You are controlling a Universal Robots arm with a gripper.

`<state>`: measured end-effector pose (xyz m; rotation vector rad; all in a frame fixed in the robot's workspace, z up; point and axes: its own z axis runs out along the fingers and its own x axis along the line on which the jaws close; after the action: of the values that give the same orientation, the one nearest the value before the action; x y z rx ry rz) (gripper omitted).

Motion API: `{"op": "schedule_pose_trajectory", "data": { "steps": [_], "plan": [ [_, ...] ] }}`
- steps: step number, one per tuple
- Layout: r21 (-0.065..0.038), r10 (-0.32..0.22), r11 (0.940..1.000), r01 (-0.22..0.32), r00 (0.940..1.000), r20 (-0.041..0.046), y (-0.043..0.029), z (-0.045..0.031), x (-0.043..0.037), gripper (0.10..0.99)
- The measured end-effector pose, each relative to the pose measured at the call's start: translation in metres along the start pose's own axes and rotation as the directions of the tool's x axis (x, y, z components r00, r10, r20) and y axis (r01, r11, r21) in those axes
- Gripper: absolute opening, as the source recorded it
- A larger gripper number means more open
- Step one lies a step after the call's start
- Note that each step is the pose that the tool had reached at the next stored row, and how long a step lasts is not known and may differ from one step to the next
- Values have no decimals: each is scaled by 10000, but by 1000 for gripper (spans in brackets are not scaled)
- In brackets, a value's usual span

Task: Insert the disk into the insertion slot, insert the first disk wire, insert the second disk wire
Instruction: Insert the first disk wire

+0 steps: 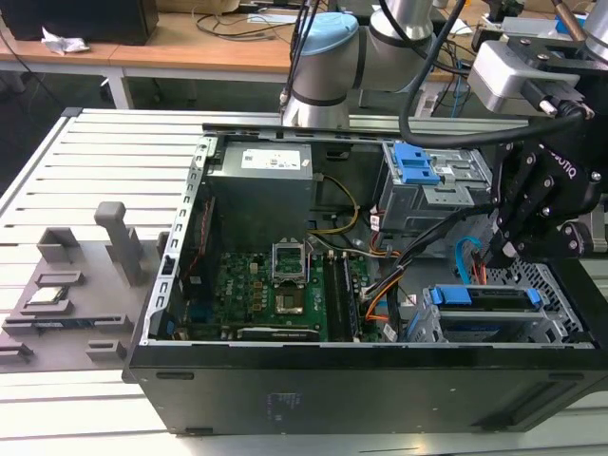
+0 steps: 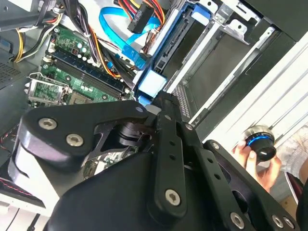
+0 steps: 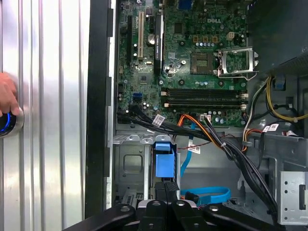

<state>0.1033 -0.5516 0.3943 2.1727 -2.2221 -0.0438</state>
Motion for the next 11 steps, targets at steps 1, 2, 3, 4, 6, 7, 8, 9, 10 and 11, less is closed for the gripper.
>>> {"op": "schedule_pose_trajectory", "data": {
  "steps": [1,2,3,4,6,7,8,9,10,11],
  "plan": [
    [0,0,10000,0,10000,0,0,0,0,106],
    [-1,0,10000,0,10000,0,0,0,0,106],
    [0,-1,10000,1,10000,1,-31,1,-1,106],
    [-1,1,10000,-1,10000,0,-97,-1,-4,106],
    [-2,-1,10000,1,10000,-1,-181,-4,-16,106],
    [-4,0,10000,0,10000,-3,-233,-5,-28,106],
    [-5,1,10000,-1,10000,-6,-300,-7,-54,106],
    [-6,0,10000,0,10000,-8,-349,-6,-112,106],
    [-6,1,10000,-1,10000,-9,-370,-1,-242,106],
    [-6,1,10000,-1,10000,-10,-374,2,-326,106]
  ]
}}
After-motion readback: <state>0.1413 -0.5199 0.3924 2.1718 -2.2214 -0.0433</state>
